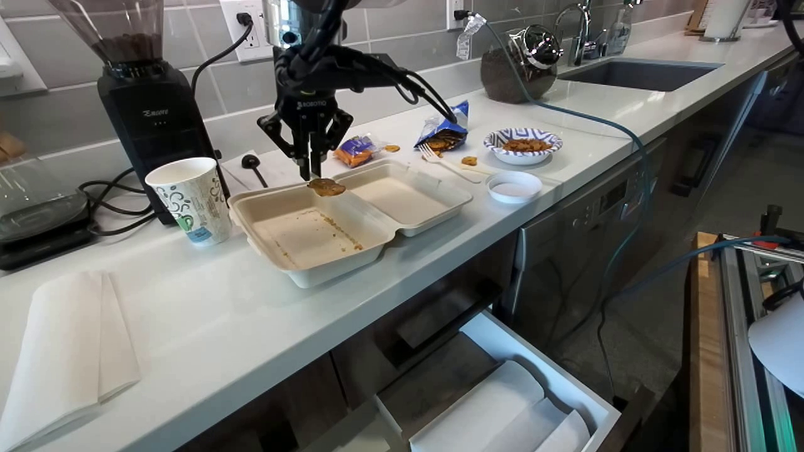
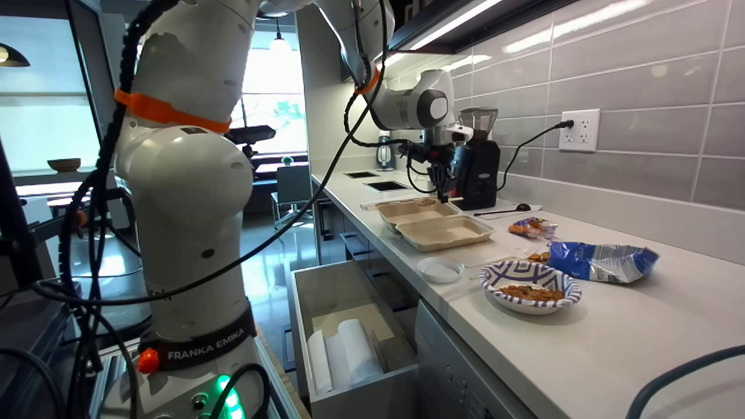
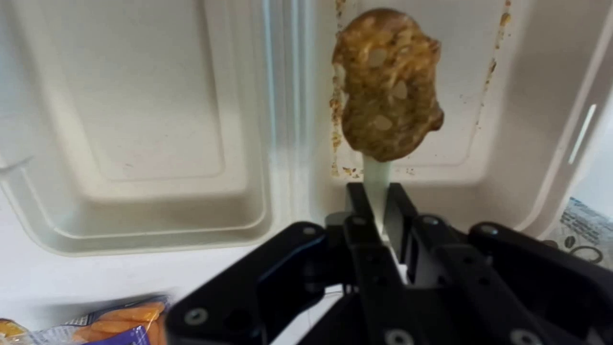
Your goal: Place the cookie on the white spoon in the food pack.
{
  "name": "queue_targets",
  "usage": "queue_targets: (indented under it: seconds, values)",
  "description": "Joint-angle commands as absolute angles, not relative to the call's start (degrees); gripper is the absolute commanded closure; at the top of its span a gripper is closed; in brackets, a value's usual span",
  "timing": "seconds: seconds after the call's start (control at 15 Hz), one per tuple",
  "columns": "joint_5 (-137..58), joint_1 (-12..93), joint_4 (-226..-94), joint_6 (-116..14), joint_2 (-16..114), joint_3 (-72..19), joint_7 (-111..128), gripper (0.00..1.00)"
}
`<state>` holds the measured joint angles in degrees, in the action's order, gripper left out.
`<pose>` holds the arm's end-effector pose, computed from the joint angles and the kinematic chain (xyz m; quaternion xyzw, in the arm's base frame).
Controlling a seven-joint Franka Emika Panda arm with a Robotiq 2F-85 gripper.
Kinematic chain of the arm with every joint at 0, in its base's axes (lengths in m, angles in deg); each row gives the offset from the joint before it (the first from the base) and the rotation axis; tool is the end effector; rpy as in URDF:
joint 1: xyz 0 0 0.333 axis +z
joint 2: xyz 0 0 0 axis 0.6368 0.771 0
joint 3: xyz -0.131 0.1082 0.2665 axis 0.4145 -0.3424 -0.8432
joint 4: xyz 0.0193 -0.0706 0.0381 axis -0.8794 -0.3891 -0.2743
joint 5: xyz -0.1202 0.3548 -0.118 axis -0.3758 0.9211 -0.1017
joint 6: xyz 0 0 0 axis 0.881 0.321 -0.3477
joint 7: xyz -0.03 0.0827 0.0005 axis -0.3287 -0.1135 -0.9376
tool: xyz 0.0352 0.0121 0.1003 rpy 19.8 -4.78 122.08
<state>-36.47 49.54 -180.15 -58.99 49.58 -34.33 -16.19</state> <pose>0.6110 0.1461 0.3431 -0.9845 0.1364 -0.0987 0.0484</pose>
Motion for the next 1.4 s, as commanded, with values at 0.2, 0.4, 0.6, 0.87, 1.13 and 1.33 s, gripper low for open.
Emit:
queue_targets:
  seconds: [0.2,0.4,0.6,0.87,1.13,1.33]
  values:
    - [-38.88,51.58,-181.0,-63.75,50.2,-32.82,-18.77,0.97]
    - [-38.96,51.79,-181.97,-68.03,49.92,-32.69,-17.9,0.97]
    - [-40.01,52.36,-182.8,-70.85,49.72,-31.87,-18.44,0.97]
    - [-43.73,53.46,-185.25,-74.93,48.75,-30.38,-17.96,0.97]
    - [-43.96,53.64,-187.79,-78.31,48.09,-30.38,-16.32,0.97]
    - [-42.95,53.42,-189.92,-80.88,47.09,-31.02,-14.54,0.97]
